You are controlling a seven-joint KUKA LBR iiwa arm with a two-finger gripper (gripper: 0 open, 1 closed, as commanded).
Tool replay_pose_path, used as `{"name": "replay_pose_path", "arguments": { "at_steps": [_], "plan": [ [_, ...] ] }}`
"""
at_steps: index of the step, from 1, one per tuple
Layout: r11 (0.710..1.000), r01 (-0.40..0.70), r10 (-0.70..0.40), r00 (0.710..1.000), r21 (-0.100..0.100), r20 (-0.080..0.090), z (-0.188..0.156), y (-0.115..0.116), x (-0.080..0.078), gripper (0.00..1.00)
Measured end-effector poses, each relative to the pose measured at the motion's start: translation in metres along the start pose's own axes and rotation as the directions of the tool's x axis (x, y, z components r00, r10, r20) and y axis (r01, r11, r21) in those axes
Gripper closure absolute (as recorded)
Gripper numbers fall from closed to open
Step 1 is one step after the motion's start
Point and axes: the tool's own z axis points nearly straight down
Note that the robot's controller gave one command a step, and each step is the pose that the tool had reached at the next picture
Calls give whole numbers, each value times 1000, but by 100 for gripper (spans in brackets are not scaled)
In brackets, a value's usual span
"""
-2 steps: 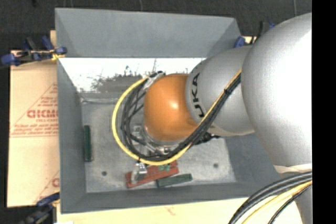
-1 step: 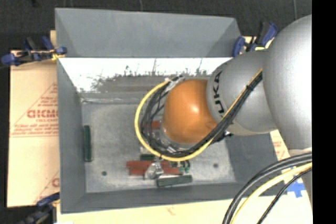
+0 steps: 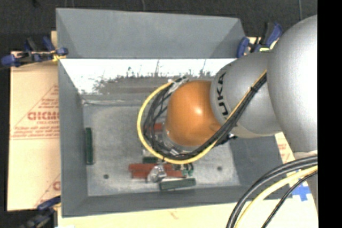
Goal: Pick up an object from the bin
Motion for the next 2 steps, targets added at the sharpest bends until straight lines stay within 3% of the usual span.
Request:
{"name": "replay_pose_path", "arguments": {
  "at_steps": [1,2],
  "plan": [
    [996,84,-84,996,15,-5,-186,-41,12,100],
    [996,90,-90,996,15,-5,-201,-43,12,100]
  ]
}}
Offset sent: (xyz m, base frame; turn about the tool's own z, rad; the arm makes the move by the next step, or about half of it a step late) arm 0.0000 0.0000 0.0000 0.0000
